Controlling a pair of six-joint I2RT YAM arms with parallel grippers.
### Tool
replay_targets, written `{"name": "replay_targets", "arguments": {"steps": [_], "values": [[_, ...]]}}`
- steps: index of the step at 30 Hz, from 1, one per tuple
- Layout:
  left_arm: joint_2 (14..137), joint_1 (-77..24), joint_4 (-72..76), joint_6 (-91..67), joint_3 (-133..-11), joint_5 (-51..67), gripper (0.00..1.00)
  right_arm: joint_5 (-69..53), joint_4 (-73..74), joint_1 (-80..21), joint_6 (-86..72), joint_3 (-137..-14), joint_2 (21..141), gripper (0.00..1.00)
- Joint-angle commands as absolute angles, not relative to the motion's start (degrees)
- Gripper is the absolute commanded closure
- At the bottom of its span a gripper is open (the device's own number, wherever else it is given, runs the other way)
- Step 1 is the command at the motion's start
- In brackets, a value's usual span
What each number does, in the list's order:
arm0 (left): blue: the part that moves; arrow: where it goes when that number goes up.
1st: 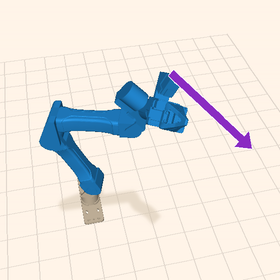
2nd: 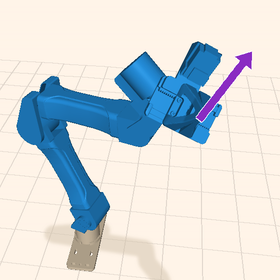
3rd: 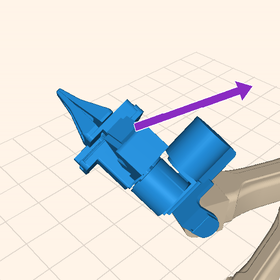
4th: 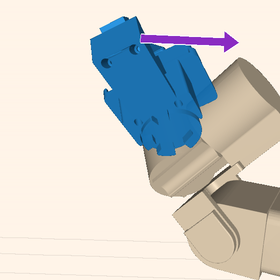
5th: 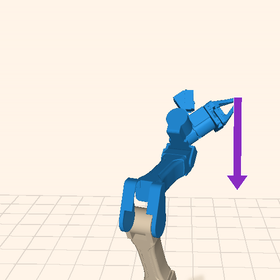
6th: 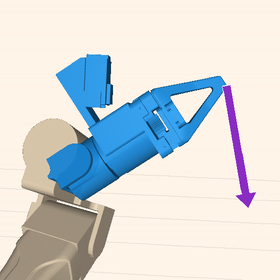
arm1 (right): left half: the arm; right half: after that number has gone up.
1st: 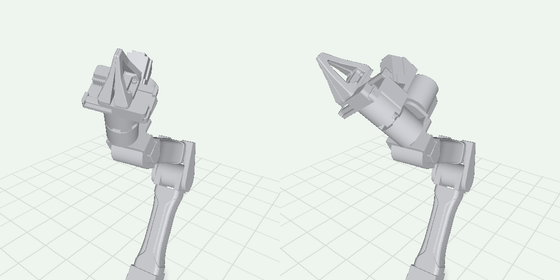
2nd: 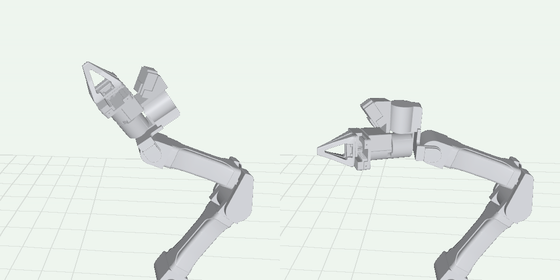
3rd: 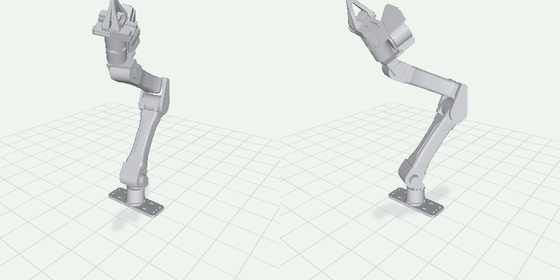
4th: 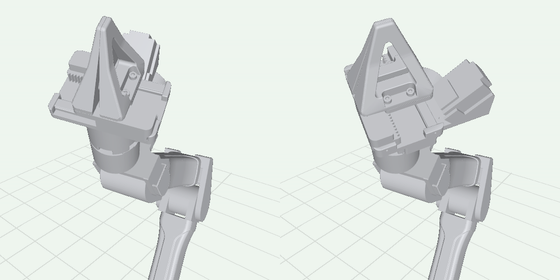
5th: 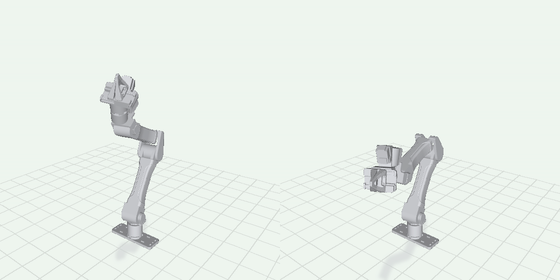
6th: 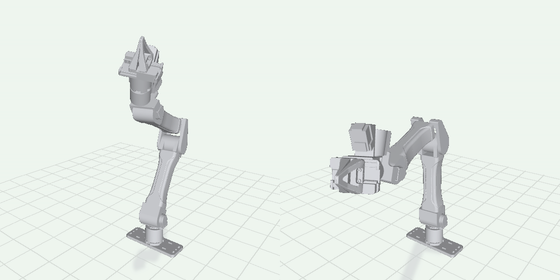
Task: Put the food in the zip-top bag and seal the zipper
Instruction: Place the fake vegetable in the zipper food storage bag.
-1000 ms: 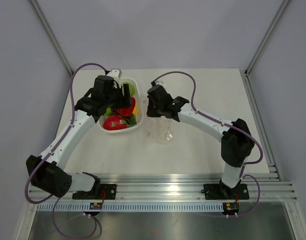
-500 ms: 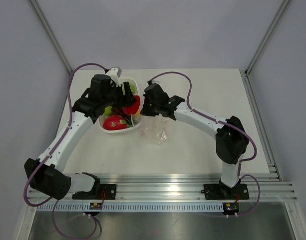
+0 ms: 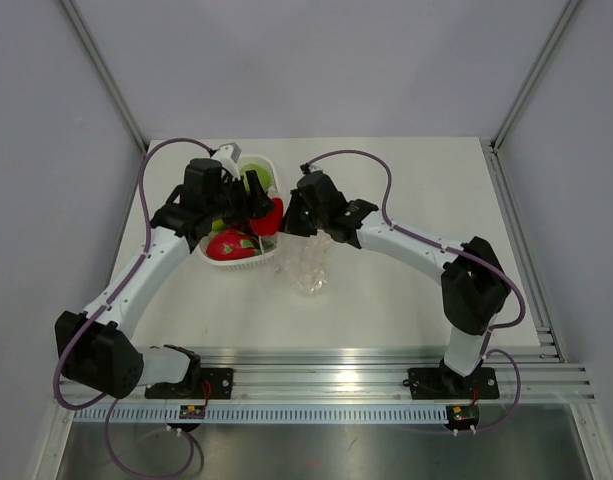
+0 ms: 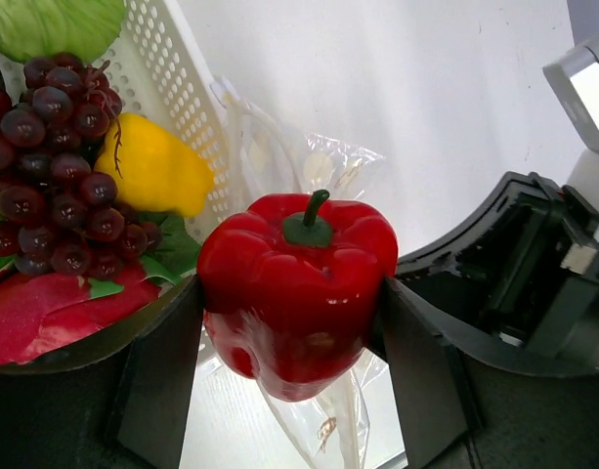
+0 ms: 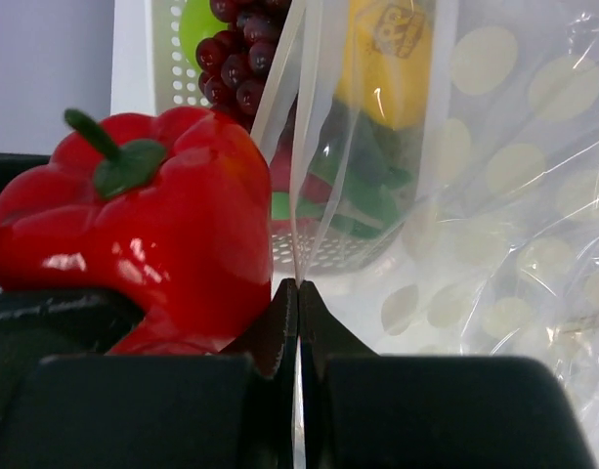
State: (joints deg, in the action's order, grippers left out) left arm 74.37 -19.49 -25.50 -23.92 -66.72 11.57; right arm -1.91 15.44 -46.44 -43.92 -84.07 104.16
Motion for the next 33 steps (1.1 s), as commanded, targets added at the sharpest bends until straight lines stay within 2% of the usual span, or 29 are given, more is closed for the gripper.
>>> {"name": "replay_targets", "arguments": {"steps": [1, 17, 33], "values": [[74.5, -19.0, -20.1, -25.6, -65.4, 14.2, 0.6, -4.9, 8.3, -46.8, -46.1, -83.3, 99.3, 1.0], [75.3, -17.1, -19.3, -26.3, -62.2, 16.9, 0.6, -7.6, 1.3, -46.8, -49.0, -81.7, 98.6, 1.0], [74.5, -17.1, -22.8, -23.6, -61.4, 15.8, 0.61, -1.8, 4.1, -46.8, -44.0, -87.8, 100.1, 1.0]]}}
